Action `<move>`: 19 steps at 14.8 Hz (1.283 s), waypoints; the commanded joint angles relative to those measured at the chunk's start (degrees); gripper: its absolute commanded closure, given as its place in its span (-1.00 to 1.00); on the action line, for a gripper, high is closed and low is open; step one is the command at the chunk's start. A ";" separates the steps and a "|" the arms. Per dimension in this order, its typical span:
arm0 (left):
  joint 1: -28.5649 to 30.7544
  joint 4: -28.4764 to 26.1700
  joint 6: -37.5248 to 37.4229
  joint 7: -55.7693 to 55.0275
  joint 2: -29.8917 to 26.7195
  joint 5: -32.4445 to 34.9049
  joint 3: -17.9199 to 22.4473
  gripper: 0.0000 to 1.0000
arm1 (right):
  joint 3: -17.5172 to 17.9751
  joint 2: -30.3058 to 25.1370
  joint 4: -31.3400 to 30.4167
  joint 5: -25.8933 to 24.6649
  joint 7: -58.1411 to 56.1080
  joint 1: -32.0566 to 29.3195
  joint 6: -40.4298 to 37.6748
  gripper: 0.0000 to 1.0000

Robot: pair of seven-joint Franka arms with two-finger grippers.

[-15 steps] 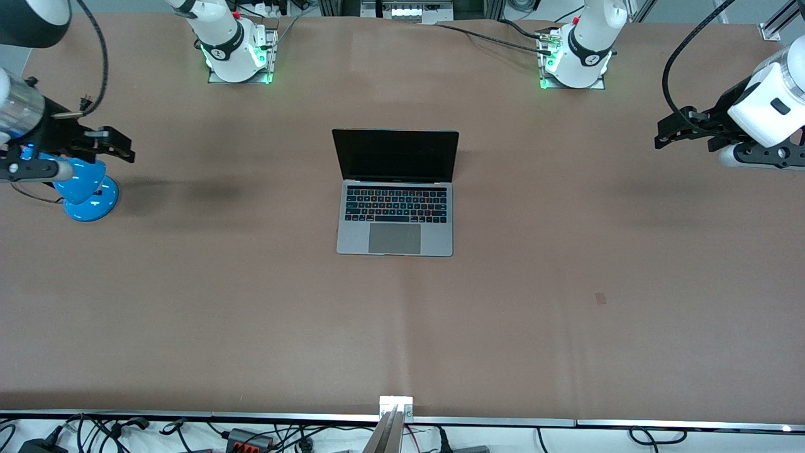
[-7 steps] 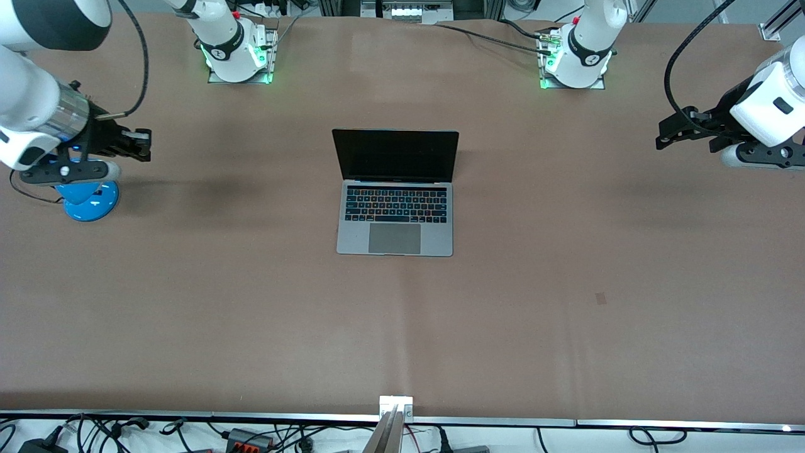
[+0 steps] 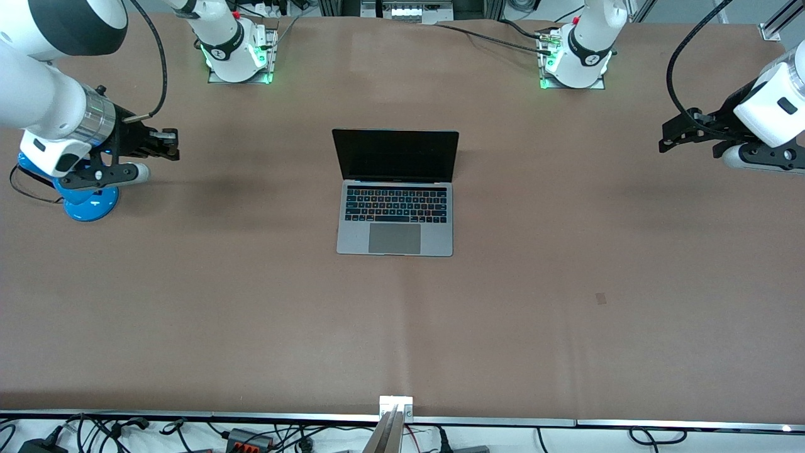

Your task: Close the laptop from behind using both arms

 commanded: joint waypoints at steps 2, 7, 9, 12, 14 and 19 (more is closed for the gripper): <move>0.02 1.56 -0.21 -1.42 0.73 -0.98 0.26 -1.00 | -0.29 -0.21 -2.19 7.40 1.00 0.54 -0.84 1.00; 0.98 1.38 -0.13 -1.25 1.52 -0.10 1.32 -1.00 | -0.29 -0.65 -4.57 14.45 3.80 4.40 -1.19 1.00; 1.87 1.47 -0.13 -1.51 1.87 -0.10 1.06 -1.00 | -0.29 -0.74 -5.18 14.71 6.43 7.21 -1.97 1.00; 1.87 1.38 -0.21 -1.77 1.70 -0.10 0.53 -1.00 | -0.29 -0.83 -6.06 16.56 9.78 9.94 -3.82 1.00; 1.87 1.12 -0.39 -2.12 1.52 -0.10 0.53 -1.00 | -0.29 -0.83 -6.50 16.56 9.87 10.47 -3.83 1.00; 1.95 1.21 -0.48 -2.12 1.52 -0.19 0.53 -0.03 | -0.29 -0.83 -7.03 16.56 9.87 10.56 -3.65 1.00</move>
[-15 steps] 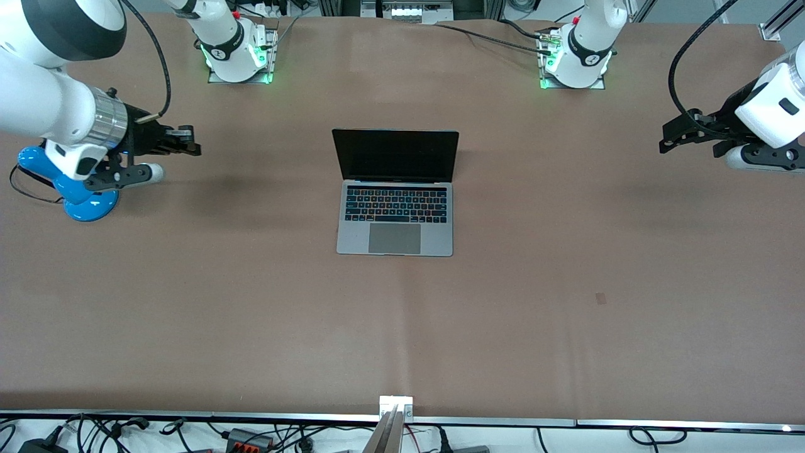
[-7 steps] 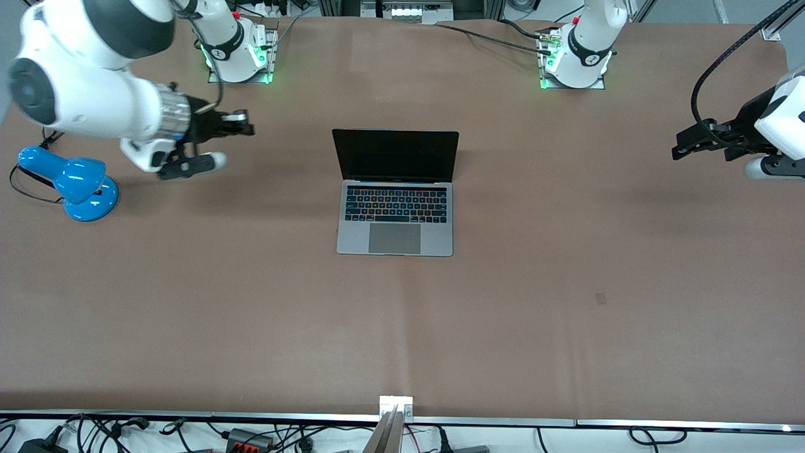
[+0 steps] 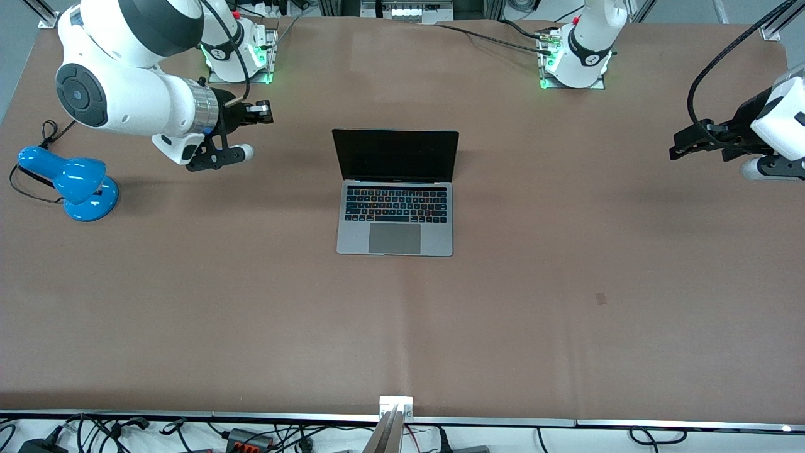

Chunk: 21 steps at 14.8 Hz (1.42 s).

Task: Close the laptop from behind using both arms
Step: 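Move both grippers over the laptop to behind the open screen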

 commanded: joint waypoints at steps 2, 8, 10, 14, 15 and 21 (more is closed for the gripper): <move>0.26 1.09 -0.54 -2.10 0.34 -0.29 -0.16 0.21 | -0.40 -1.17 -1.38 1.28 0.76 0.38 0.26 1.00; -0.27 1.36 -7.48 -8.06 -0.01 -0.47 -1.03 0.97 | -0.40 -1.08 -1.82 1.37 0.76 0.99 -0.09 1.00; -0.18 1.44 -7.48 -4.40 -0.10 -0.64 -1.03 0.99 | -0.40 -1.17 -1.82 1.37 0.76 0.99 -0.18 1.00; -0.79 1.18 -6.78 -4.39 -0.19 -1.52 -1.99 1.00 | -0.40 -1.08 -2.26 1.37 0.85 1.08 -0.01 1.00; -0.71 0.75 -6.78 -5.35 -0.19 -3.70 -2.18 1.00 | -0.40 -1.00 -2.26 1.37 0.85 1.17 0.08 1.00; -0.88 -4.86 -3.02 -6.42 1.57 -14.34 -3.23 1.00 | -0.40 -0.82 -4.02 1.37 1.55 4.32 1.31 1.00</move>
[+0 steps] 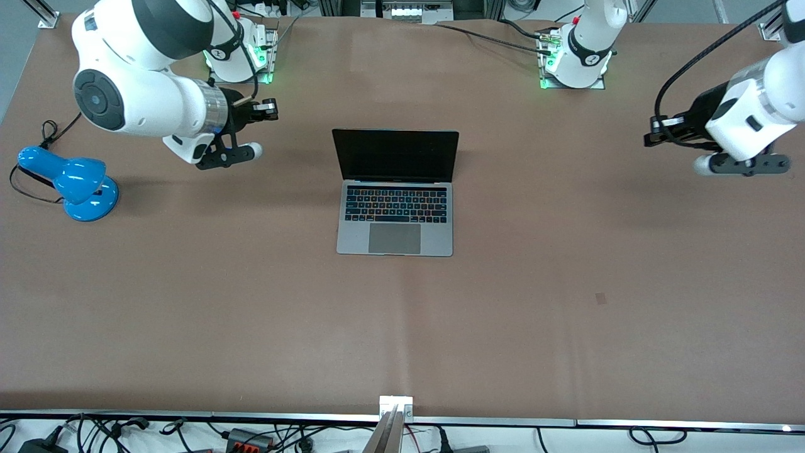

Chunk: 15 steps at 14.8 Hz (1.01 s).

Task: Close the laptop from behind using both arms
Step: 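Move both grippers over the laptop to behind the open screen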

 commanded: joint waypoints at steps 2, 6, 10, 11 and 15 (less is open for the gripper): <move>0.32 -7.64 5.89 0.48 -0.70 -4.30 -4.21 1.00 | -0.43 -1.18 -3.95 1.11 5.13 4.58 3.24 1.00; 0.15 -25.82 19.68 -0.13 -9.64 -10.18 -10.02 1.00 | -0.34 -1.45 -7.55 1.11 6.30 8.62 7.19 1.00; 0.06 -32.60 28.72 -5.40 -11.16 -13.16 -19.94 1.00 | -0.43 -1.63 -12.56 1.11 8.21 14.06 13.17 1.00; 0.50 -34.89 30.76 -5.67 -11.68 -14.83 -21.96 1.00 | -0.43 -1.71 -13.62 1.11 9.71 16.17 14.76 1.00; -0.02 -38.51 35.00 -8.65 -12.74 -17.39 -27.33 1.00 | -0.43 -1.10 -15.65 1.11 14.56 20.93 20.65 1.00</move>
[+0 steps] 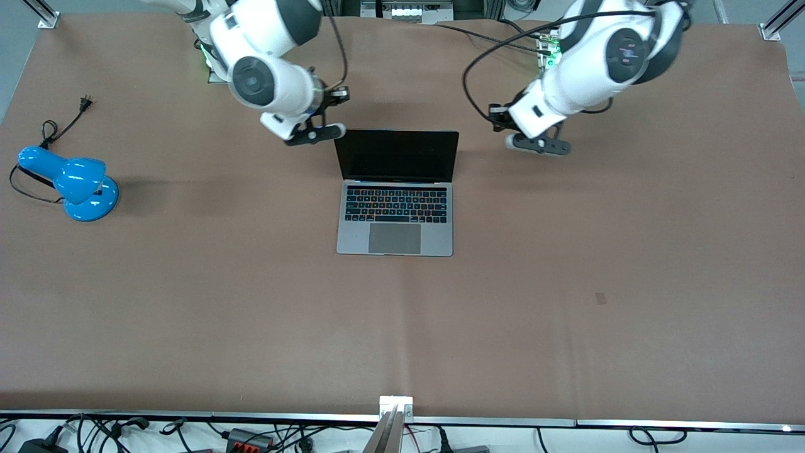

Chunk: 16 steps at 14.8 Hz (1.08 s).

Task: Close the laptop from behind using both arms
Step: 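Move both grippers over the laptop to behind the open screen, then lower both grippers against the back of the laptop screen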

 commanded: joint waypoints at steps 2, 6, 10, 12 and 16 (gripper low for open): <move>0.70 -2.95 1.76 -1.91 -2.02 -3.06 -4.40 1.00 | -0.70 -0.41 -1.96 0.91 1.71 2.41 3.73 1.00; 0.70 -5.23 7.20 -6.04 -0.97 -4.56 -11.79 1.00 | -0.79 -0.31 -3.36 0.83 4.17 4.96 4.35 1.00; 0.61 -5.32 10.09 -7.44 1.92 -4.73 -14.69 1.00 | -0.79 0.38 -3.46 0.04 4.08 4.35 4.96 1.00; 0.61 -5.32 13.78 -9.29 4.30 -4.73 -16.71 1.00 | -0.97 1.09 -2.93 -0.14 3.74 3.74 6.62 1.00; 0.61 -5.24 17.49 -10.52 7.46 -4.73 -16.90 1.00 | -1.32 3.20 -0.38 -0.32 3.12 2.42 7.78 1.00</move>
